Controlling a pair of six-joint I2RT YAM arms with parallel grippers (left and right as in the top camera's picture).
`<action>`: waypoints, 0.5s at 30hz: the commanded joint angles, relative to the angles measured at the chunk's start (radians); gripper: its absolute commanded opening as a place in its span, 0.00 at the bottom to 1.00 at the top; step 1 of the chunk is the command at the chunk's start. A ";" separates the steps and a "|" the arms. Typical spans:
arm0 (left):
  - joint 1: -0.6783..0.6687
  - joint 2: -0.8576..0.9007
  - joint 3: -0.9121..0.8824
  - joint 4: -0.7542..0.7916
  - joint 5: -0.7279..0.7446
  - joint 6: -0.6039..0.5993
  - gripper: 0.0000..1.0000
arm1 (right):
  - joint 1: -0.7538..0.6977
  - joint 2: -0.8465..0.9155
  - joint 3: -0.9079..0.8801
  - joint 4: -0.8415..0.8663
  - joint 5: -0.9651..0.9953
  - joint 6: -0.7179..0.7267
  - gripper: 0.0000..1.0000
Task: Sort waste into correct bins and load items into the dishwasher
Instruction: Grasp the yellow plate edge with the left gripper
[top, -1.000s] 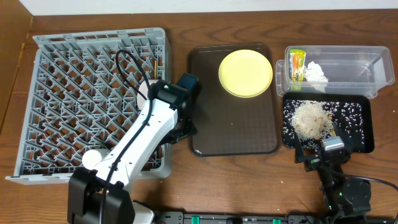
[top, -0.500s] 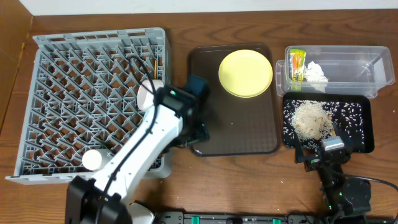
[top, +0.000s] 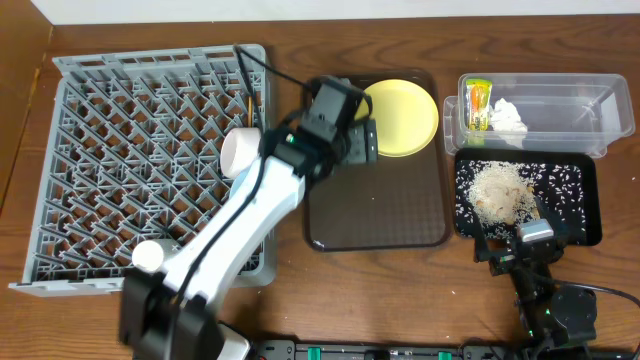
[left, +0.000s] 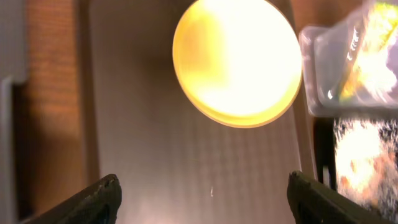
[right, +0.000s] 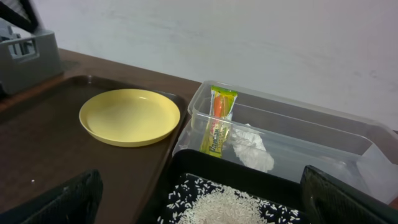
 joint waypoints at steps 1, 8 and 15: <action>0.071 0.188 0.061 0.050 0.116 0.076 0.83 | -0.006 0.000 -0.002 -0.004 0.009 0.011 0.99; 0.080 0.444 0.220 0.079 0.127 0.135 0.83 | -0.006 0.000 -0.002 -0.004 0.010 0.011 0.99; 0.082 0.580 0.229 0.185 0.123 0.133 0.78 | -0.006 0.000 -0.002 -0.004 0.010 0.011 0.99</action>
